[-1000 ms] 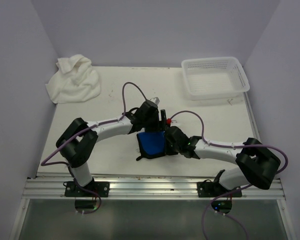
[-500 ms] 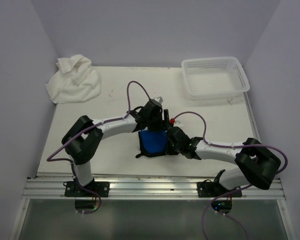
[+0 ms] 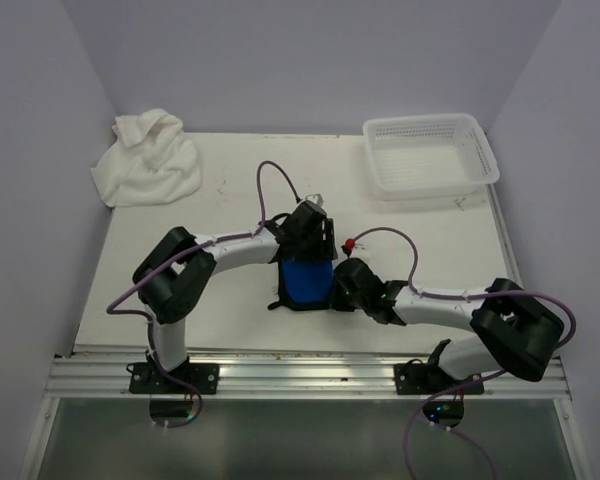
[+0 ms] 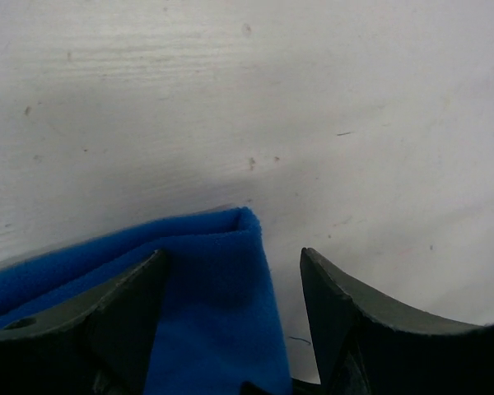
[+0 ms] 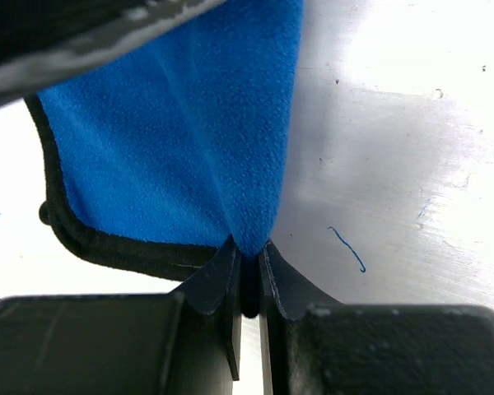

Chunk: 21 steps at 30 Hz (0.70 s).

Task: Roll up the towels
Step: Roll the towel

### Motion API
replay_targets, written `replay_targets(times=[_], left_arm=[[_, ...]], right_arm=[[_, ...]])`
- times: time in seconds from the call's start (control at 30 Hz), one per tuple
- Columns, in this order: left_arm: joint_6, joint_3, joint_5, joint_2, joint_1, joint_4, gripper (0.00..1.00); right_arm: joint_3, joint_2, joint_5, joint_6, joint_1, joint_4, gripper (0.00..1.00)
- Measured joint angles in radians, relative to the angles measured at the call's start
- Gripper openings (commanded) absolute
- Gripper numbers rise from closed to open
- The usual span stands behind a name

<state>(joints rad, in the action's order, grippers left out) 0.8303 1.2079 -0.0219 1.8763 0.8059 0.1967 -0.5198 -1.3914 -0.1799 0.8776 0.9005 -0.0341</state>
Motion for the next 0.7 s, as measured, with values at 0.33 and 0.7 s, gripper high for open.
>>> replay_targets(times=[0.33,0.7], left_arm=[[0.026,-0.037,-0.035,0.011,-0.007,-0.019,0.68],[0.023,-0.019,-0.051,0.028,-0.005,-0.014,0.66]], right_arm=[[0.036,-0.021,-0.006,0.058,0.007,-0.117,0.01],[0.033,-0.029,-0.003,0.064,0.008,-0.130,0.00]])
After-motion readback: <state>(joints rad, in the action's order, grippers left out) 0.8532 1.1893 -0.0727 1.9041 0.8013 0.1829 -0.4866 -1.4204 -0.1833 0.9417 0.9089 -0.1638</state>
